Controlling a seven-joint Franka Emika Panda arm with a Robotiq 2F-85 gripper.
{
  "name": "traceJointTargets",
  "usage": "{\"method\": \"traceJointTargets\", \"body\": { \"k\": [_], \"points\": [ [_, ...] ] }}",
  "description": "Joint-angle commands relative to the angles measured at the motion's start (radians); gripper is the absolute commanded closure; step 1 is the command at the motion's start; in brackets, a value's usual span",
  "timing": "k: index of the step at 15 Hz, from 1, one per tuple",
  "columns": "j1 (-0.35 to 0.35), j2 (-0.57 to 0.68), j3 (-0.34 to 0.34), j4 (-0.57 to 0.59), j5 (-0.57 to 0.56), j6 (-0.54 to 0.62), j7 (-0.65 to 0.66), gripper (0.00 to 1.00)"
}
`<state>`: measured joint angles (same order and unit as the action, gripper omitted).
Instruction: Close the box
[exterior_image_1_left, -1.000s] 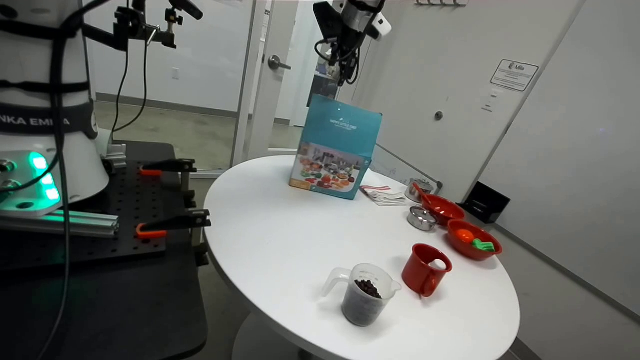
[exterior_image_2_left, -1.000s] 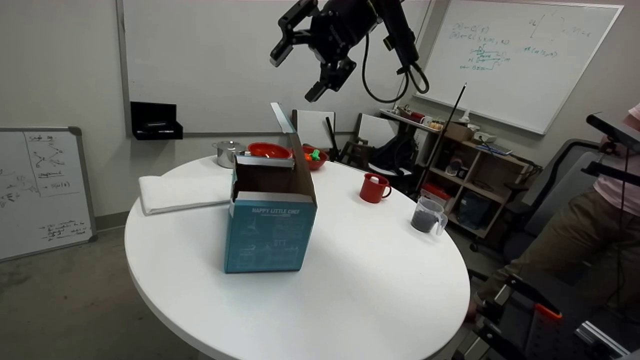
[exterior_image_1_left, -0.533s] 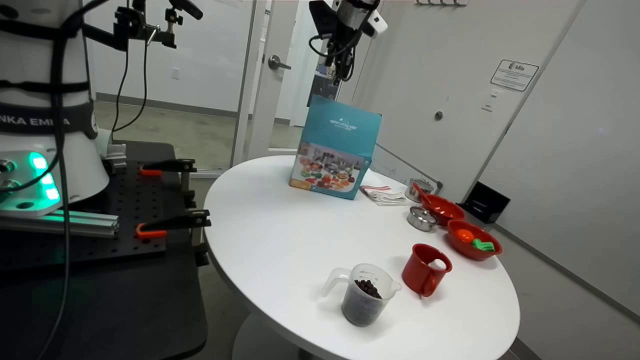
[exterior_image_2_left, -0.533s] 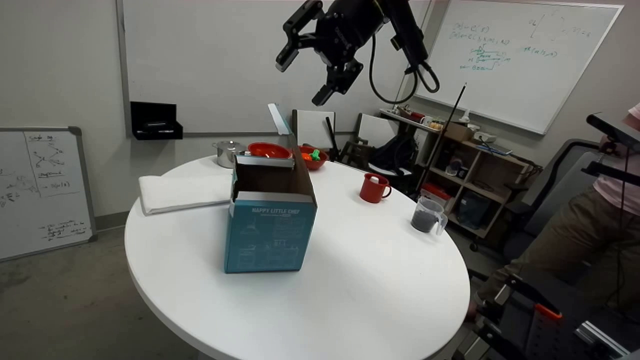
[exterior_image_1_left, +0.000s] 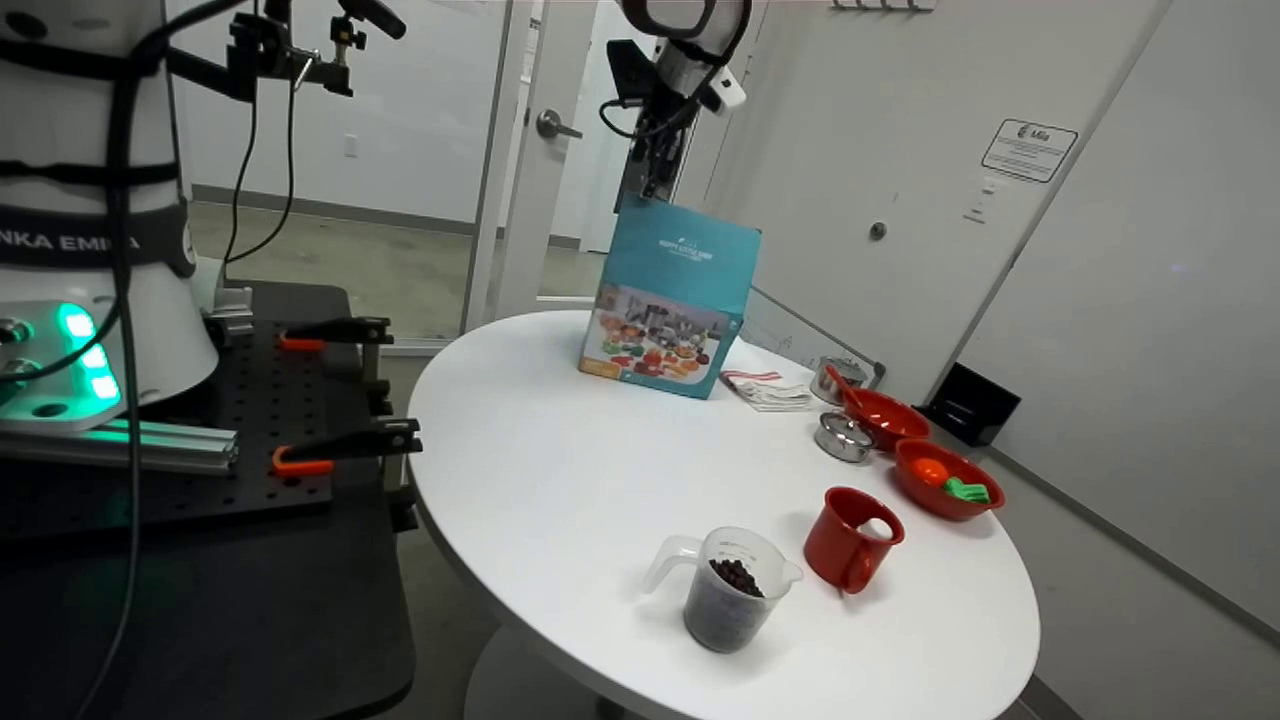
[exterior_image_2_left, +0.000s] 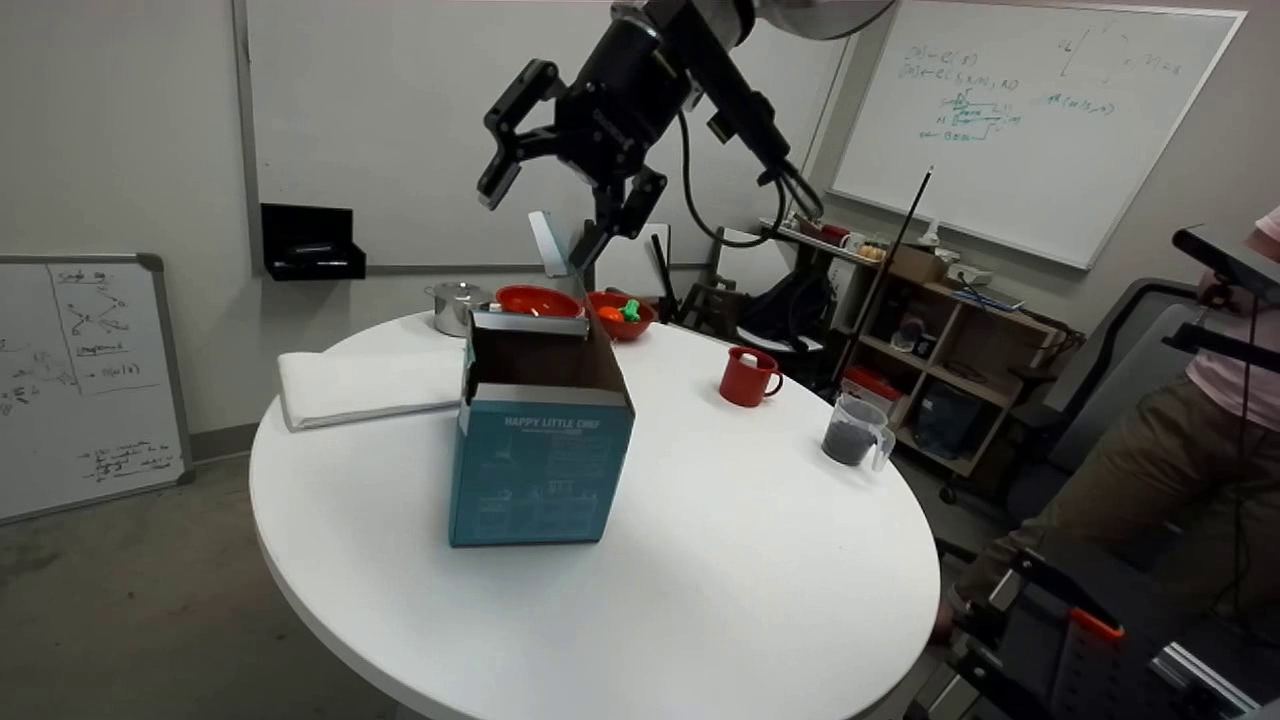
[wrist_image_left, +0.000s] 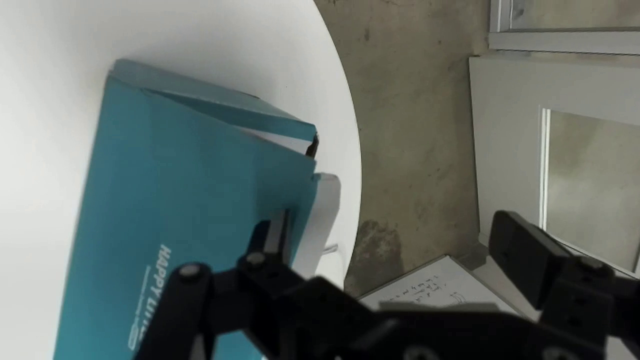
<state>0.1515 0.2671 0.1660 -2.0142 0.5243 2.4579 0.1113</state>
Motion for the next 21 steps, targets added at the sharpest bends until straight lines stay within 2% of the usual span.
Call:
{"method": "traceJointTargets", "body": {
  "k": [1,8,16,21],
  "points": [
    [0.022,0.1,0.012,0.104,-0.043,-0.011,0.076,0.0],
    [0.005,0.223,0.008,0.211,-0.042,0.004,0.066,0.0],
    [0.012,0.474,-0.087,0.388,-0.156,0.024,0.17,0.0],
    [0.01,0.523,-0.101,0.454,-0.198,0.007,0.211,0.0]
  ]
}}
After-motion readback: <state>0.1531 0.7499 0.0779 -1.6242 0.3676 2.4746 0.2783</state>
